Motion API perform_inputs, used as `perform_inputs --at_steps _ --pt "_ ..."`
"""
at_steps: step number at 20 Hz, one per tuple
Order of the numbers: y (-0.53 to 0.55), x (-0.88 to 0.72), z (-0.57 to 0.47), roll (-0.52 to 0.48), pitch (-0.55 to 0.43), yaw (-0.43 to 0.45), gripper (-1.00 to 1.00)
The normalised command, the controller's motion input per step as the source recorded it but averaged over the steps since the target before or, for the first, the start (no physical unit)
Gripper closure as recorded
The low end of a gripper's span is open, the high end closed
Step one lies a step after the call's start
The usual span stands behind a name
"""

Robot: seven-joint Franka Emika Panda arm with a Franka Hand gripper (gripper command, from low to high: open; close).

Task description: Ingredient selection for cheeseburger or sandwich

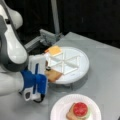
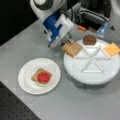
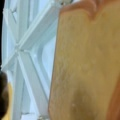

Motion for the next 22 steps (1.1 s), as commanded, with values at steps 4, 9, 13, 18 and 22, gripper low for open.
perform_inputs --at_steps 4,9,13,18,22 --pt "-0.15 0.10 0.01 0.063 0.099 0.095 1.00" --pt "-0.15 0.11 0.06 0.030 0.113 0.087 1.00" --pt "-0.20 0.16 0.14 -0.007 0.141 0.088 1.00" --pt "-0.26 0.25 0.38 -0.026 0.207 0.115 1.00" --pt "-0.35 0.34 0.59 -0.081 0.266 0.145 1.00"
